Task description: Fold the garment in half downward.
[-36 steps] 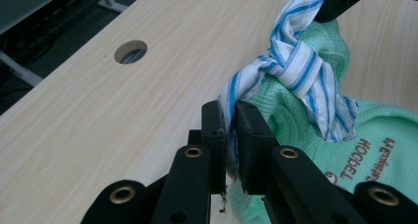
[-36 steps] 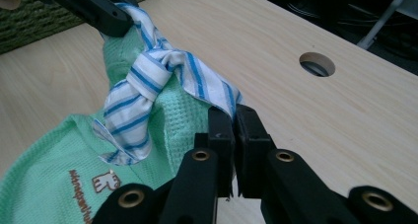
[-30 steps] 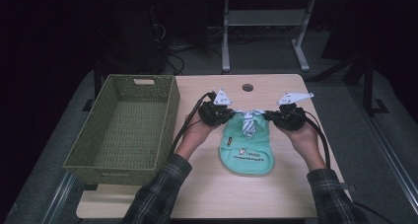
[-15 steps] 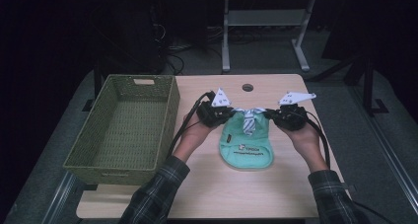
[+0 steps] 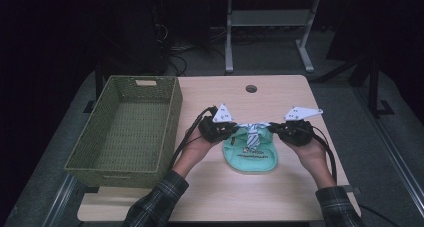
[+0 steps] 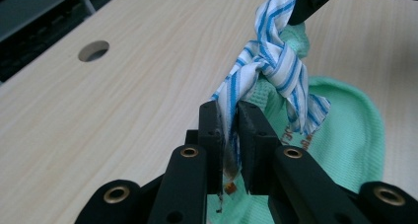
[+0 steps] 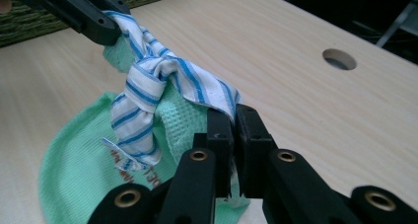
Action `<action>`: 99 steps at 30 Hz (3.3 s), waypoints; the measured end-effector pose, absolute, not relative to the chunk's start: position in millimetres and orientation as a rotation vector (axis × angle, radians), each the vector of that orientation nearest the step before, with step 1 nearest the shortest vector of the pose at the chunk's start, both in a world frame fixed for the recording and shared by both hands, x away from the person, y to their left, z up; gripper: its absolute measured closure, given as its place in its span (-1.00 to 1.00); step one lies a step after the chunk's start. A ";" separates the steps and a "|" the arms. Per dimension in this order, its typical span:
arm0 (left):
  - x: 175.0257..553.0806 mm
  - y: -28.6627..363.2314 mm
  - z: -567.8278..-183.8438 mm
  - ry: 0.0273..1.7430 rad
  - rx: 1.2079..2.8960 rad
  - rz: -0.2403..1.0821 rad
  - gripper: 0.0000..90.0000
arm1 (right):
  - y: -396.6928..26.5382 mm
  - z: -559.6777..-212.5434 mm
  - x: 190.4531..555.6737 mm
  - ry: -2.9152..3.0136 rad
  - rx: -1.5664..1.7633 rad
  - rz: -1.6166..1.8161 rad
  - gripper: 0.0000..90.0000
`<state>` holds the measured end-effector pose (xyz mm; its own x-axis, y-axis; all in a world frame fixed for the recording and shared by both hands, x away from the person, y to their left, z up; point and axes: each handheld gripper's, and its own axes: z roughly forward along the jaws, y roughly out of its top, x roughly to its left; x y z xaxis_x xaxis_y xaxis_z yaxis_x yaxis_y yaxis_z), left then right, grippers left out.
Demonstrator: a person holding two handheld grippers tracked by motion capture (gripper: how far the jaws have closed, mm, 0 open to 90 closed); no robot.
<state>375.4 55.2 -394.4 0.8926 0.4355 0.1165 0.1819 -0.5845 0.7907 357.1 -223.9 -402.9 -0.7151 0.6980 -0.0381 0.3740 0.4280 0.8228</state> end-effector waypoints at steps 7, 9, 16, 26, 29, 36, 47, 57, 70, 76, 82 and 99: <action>370.2 57.3 -397.4 0.464 2.172 0.298 0.79 | -227.8 -408.2 347.1 2.321 0.924 1.222 0.89; 369.3 57.9 -397.8 0.458 2.181 0.295 0.79 | -229.2 -410.2 345.6 2.331 0.934 1.235 0.89; 361.8 61.9 -409.5 0.481 2.161 0.229 0.79 | -229.1 -416.8 337.3 2.338 0.942 1.259 0.88; 349.7 59.8 -421.6 0.476 2.174 0.181 0.78 | -230.2 -428.4 323.3 2.366 0.951 1.252 0.87; 346.2 57.8 -427.5 0.472 2.183 0.156 0.77 | -232.2 -434.8 317.8 2.378 0.953 1.248 0.86; 342.7 56.1 -436.4 0.481 2.200 0.119 0.74 | -234.8 -445.5 310.5 2.396 0.967 1.238 0.83; 336.9 53.8 -448.5 0.486 2.233 0.077 0.66 | -236.9 -456.5 301.6 2.432 1.005 1.237 0.78; 336.9 53.6 -452.1 0.514 2.237 0.056 0.40 | -239.5 -459.2 298.7 2.433 1.032 1.244 0.66; 329.8 72.2 -435.8 0.516 2.193 0.034 0.26 | -258.5 -445.7 285.5 2.385 1.047 1.309 0.60; 334.0 73.1 -425.8 0.529 2.171 0.053 0.67 | -259.2 -430.9 290.4 2.354 1.026 1.353 0.85; 341.7 63.9 -427.5 0.550 2.165 0.040 0.89 | -245.4 -427.4 300.2 2.368 0.991 1.372 0.95; 332.2 44.1 -455.0 0.522 2.265 -0.010 0.87 | -231.9 -462.2 296.4 2.534 1.001 1.259 0.99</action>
